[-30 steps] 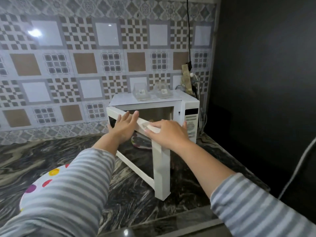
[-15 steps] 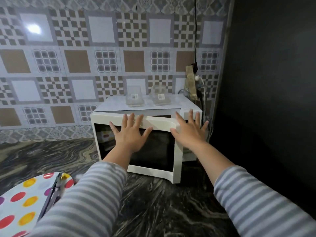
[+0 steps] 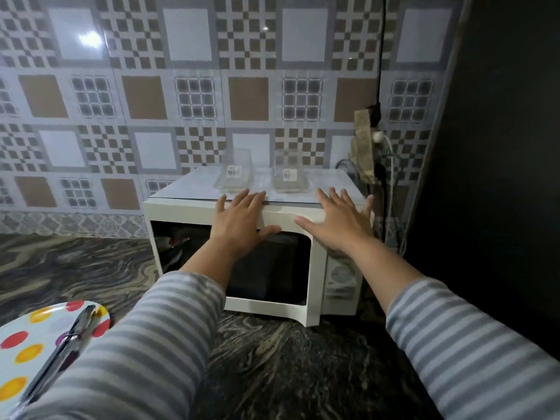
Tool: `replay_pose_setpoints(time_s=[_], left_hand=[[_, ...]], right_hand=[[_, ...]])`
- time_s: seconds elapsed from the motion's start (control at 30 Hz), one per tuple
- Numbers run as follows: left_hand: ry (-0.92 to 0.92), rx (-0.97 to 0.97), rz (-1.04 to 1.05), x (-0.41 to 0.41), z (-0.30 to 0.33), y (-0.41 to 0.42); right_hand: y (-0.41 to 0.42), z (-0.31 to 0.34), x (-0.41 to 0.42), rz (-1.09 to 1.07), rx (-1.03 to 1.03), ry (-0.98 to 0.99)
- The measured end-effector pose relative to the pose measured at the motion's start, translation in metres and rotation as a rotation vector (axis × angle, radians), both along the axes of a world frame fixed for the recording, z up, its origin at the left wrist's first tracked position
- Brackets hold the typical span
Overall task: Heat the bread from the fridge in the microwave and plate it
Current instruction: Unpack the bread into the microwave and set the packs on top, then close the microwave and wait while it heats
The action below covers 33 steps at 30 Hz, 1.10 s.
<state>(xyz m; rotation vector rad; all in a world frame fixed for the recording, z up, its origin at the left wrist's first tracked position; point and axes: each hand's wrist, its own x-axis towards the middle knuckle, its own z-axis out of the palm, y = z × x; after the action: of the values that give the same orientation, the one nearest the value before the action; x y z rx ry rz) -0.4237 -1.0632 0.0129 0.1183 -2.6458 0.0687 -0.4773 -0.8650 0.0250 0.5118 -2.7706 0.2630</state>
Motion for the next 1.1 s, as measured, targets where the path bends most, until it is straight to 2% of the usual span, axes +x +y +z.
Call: replay_pose_setpoints(time_s=[0.2,0.47,0.83,1.03,1.1], left_hand=[[-0.073,-0.055,0.013,-0.015,0.013,-0.005],[0.051,-0.046,0.003,-0.017,0.01,-0.004],[0.105,0.042,0.021,-0.023,0.01,-0.004],[0.076,-0.015,0.032,-0.02,0.003,0.001],[0.124,-0.03,0.002,-0.011,-0.01,0.008]], right_hand=[[-0.001,0.009,-0.011,0.044,0.044,-0.048],[-0.006,0.001,-0.012,0.069,-0.05,0.073],[-0.006,-0.005,-0.014,0.064,-0.071,0.16],[-0.006,-0.009,-0.011,0.039,-0.041,0.137],[-0.003,-0.02,-0.001,0.013,-0.06,0.196]])
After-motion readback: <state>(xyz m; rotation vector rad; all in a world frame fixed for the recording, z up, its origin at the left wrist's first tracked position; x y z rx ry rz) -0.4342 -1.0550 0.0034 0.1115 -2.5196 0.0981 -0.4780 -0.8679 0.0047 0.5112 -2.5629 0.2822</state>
